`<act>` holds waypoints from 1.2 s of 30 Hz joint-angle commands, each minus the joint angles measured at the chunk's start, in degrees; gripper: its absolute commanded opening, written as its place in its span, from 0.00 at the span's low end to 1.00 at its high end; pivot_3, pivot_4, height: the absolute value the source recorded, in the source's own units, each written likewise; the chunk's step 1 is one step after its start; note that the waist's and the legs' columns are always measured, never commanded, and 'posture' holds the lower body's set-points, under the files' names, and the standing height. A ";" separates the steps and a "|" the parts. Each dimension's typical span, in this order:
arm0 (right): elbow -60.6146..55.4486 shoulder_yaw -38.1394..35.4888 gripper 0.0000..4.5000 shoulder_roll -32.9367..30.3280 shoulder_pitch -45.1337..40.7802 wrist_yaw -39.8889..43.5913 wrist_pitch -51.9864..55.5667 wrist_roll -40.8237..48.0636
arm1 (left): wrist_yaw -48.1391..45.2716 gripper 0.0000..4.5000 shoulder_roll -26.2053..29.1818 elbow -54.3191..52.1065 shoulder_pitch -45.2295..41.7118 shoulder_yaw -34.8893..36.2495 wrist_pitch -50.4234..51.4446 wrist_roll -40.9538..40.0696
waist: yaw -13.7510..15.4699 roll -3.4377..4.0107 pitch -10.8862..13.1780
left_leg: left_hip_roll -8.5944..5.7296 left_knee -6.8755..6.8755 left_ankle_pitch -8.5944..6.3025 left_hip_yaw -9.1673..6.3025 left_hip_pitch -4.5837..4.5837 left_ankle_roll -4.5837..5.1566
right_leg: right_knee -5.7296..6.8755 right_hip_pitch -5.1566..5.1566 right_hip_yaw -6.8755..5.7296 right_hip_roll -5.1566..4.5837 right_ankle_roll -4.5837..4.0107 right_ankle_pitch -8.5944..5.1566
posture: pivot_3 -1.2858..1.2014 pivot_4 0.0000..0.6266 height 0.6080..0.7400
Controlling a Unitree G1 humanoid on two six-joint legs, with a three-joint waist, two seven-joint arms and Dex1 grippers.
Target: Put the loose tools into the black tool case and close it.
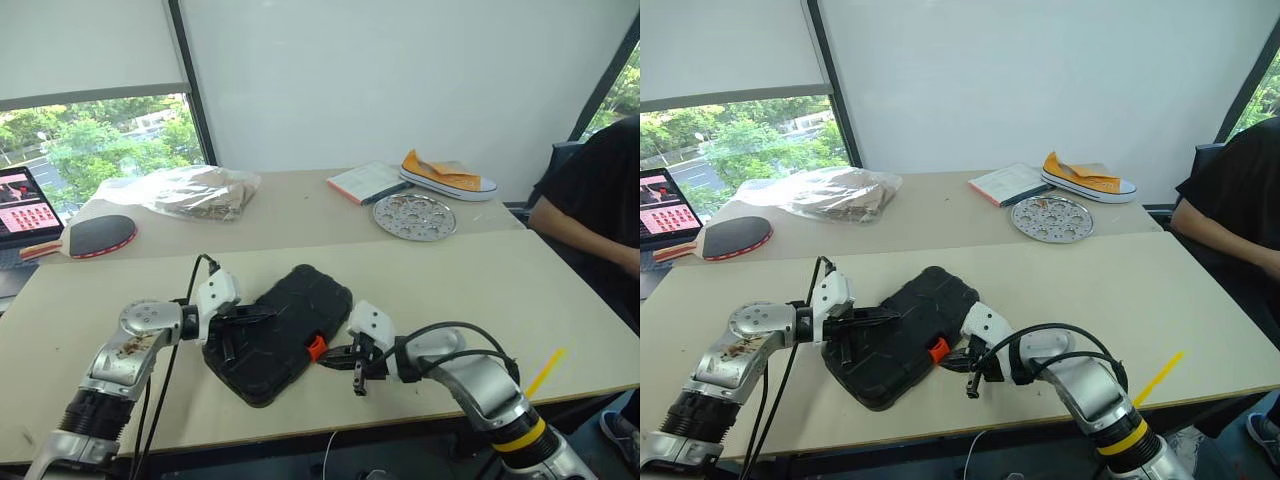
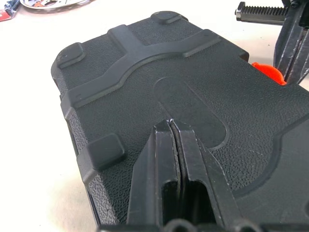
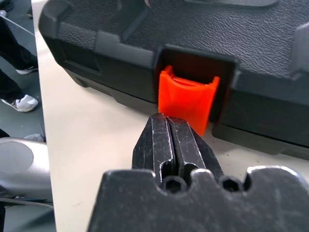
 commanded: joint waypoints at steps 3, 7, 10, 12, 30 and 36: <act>1.76 -0.06 0.00 2.50 -2.34 -0.63 -4.56 -0.91 | -0.77 0.01 -0.24 4.25 2.70 -3.53 1.58 3.38 | -0.05 0.00 0.00 | 0.02 -0.01 -0.01 0.00 0.06 0.02 | 0.01 0.04 0.00 0.02 0.00 0.00 | 0.52 0.24 1.00; 3.43 -0.57 0.00 4.03 -3.28 -0.68 -6.16 -1.03 | -0.78 0.01 -0.66 5.26 2.26 -3.69 1.16 3.47 | -0.14 0.00 0.00 | 0.05 -0.05 -0.09 0.00 0.24 0.16 | 0.03 0.21 0.01 0.04 0.00 0.00 | 0.52 0.24 1.00; 3.86 -1.12 0.00 4.88 -3.47 -0.48 -7.52 -1.16 | -0.77 0.01 -0.92 5.88 2.15 -3.66 0.73 3.48 | -0.13 0.01 0.01 | 0.12 -0.13 -0.12 -0.03 0.60 0.21 | -0.07 0.62 -0.02 0.08 0.01 -0.03 | 0.52 0.24 1.00; 4.11 -1.46 0.00 5.39 -3.59 -0.51 -8.66 -1.20 | -0.76 0.01 -1.11 6.24 2.10 -3.57 0.48 3.46 | -0.14 0.01 0.01 | 0.19 -0.15 -0.13 -0.04 0.66 0.22 | -0.19 0.73 -0.04 0.14 0.03 -0.03 | 0.52 0.24 1.00; -0.24 -22.90 0.50 -9.61 14.75 10.98 -22.96 8.82 | 6.71 0.76 2.29 -14.02 29.82 27.14 1.29 -10.67 | -0.31 0.05 0.13 | 0.48 -0.35 -0.32 0.03 0.46 0.02 | -0.37 0.46 -0.05 0.12 0.00 -0.34 | 0.52 0.24 1.00; 10.89 -29.23 0.93 -13.75 17.16 17.67 -40.23 7.39 | 6.84 1.00 2.53 -13.94 42.73 32.81 -9.36 -3.95 | 0.75 -0.09 0.29 | 0.42 -0.35 -0.71 0.17 0.50 0.48 | -0.49 0.57 -0.05 0.05 0.19 -0.52 | 0.52 0.24 1.00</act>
